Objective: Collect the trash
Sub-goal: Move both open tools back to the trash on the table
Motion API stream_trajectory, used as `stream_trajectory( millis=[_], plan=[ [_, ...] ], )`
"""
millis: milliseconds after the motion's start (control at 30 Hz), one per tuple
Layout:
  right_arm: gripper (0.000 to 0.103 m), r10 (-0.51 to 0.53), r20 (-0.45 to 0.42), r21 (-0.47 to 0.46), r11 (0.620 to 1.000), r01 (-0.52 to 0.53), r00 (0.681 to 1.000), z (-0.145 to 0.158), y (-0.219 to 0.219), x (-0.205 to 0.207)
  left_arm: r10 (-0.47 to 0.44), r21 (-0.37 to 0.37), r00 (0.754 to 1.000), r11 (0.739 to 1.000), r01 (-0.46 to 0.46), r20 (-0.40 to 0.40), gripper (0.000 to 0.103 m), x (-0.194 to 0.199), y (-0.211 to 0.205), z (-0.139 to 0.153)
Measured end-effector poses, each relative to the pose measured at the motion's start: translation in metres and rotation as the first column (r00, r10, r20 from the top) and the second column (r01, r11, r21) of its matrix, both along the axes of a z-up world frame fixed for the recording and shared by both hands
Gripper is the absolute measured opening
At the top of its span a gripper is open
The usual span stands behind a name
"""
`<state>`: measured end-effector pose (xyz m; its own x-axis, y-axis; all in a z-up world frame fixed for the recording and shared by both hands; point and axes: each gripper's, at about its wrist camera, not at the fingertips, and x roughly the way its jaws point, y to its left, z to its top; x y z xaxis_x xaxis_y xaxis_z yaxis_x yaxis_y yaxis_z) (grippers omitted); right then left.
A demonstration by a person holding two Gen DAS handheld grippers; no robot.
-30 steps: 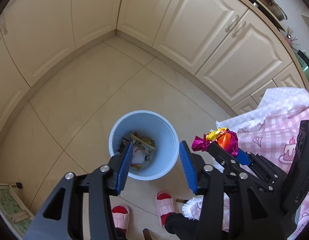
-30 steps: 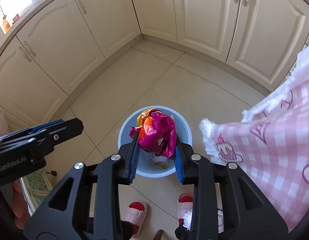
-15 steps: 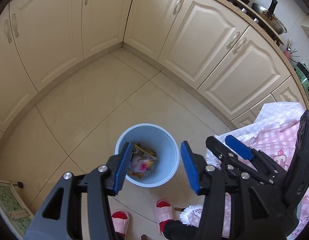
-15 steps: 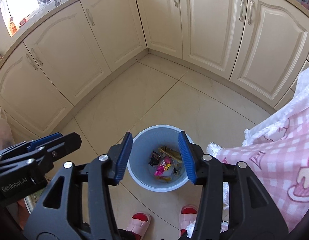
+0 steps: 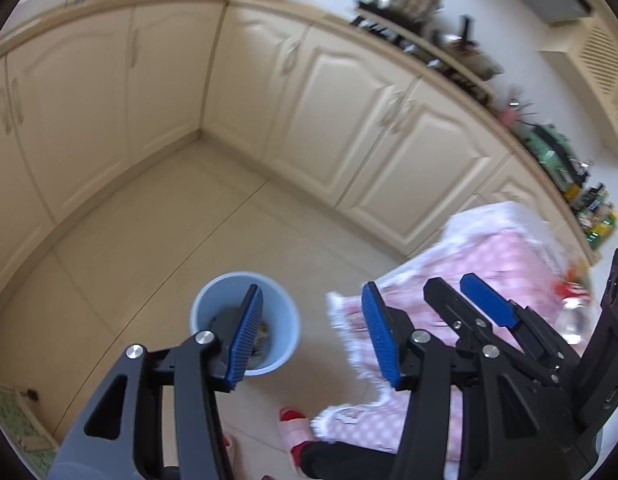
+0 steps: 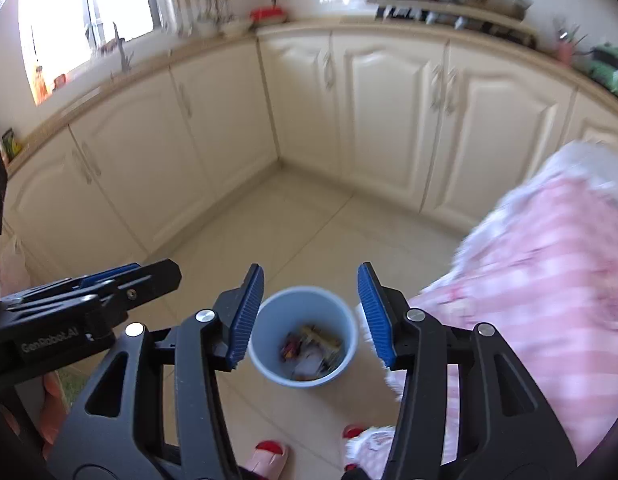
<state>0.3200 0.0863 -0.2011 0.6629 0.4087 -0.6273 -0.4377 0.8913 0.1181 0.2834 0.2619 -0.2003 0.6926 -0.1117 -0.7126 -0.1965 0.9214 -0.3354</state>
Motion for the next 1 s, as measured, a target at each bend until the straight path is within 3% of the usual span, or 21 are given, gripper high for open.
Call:
stream_trajectory(
  millis=[133, 267, 400, 633, 767, 1000],
  plan=[
    [0.051, -0.08, 0.103, 0.041, 0.996, 0.076, 0.991, 0.044, -0.054, -0.031, -0.093, 0.017, 0.993, 0.996, 0.092, 0.074, 0.054, -0.011, -0.045, 0.036],
    [0.053, -0.166, 0.183, 0.069, 0.985, 0.156, 0.969, 0.074, -0.111, -0.059, -0.211, 0.007, 0.969, 0.977, 0.212, 0.131, 0.055, -0.016, -0.103, 0.066],
    [0.056, -0.254, 0.191, 0.112, 0.965, 0.236, 0.948, 0.089, -0.173, -0.077, -0.326, -0.003, 0.933, 0.944, 0.33, 0.152, 0.06, -0.014, -0.162, 0.082],
    [0.057, -0.42, 0.132, 0.113, 0.906, 0.407, 0.898, 0.077, -0.27, -0.083, -0.476, 0.031, 0.874, 0.879, 0.476, 0.094, 0.061, 0.013, -0.258, 0.084],
    [0.057, -0.464, 0.085, 0.108, 0.884, 0.455, 0.882, 0.064, -0.299, -0.081, -0.491, 0.049, 0.87, 0.871, 0.489, 0.052, 0.061, 0.033, -0.278, 0.076],
    [0.058, -0.42, 0.02, 0.101, 0.904, 0.416, 0.907, 0.044, -0.296, -0.062, -0.461, 0.052, 0.887, 0.886, 0.461, -0.004, 0.061, 0.072, -0.28, 0.061]
  ],
)
